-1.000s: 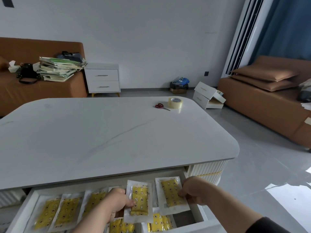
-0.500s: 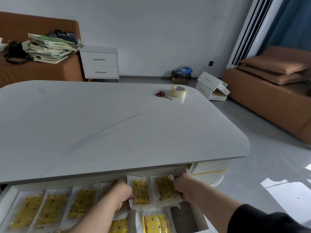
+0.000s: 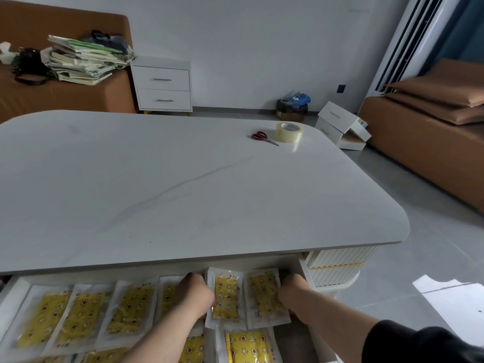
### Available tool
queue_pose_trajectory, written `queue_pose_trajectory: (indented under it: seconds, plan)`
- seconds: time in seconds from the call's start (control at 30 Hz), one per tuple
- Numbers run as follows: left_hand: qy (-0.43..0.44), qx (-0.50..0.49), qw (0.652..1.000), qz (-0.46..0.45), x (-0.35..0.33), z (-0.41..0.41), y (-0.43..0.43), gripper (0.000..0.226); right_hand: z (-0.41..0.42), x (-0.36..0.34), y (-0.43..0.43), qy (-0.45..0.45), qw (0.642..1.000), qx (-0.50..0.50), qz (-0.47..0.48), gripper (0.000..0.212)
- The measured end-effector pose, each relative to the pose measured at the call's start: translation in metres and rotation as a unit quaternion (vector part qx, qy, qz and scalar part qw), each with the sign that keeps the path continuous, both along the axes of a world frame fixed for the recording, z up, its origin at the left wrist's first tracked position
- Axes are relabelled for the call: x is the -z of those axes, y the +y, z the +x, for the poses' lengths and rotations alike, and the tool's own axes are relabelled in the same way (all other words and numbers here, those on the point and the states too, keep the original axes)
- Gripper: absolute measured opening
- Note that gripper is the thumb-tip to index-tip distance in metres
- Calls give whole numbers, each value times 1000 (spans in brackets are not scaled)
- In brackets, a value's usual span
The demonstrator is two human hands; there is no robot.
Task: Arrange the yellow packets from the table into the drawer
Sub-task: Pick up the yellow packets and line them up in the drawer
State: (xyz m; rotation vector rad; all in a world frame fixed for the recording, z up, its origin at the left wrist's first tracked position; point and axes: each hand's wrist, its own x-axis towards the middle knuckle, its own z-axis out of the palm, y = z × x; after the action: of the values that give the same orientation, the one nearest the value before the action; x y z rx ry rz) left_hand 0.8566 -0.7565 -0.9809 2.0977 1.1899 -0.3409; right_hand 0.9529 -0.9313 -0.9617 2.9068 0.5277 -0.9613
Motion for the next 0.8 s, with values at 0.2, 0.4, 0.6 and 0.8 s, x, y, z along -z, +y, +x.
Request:
queue_pose_trajectory:
  seconds: [0.2, 0.4, 0.6, 0.8]
  plan:
    - [-25, 49, 996, 73, -1, -6, 0, 22, 9, -1, -10, -79, 991, -106, -6, 44]
    - [-154, 279, 934, 163, -14, -22, 11, 43, 14, -6, -19, -158, 944, -279, 75, 62]
    - [-129, 409, 890, 154, -3, -22, 8, 62, 22, 10, -29, -126, 925, -353, 68, 58]
    - [-103, 432, 878, 176, 7, -23, 7, 56, 21, 8, -27, -116, 927, -351, 59, 59]
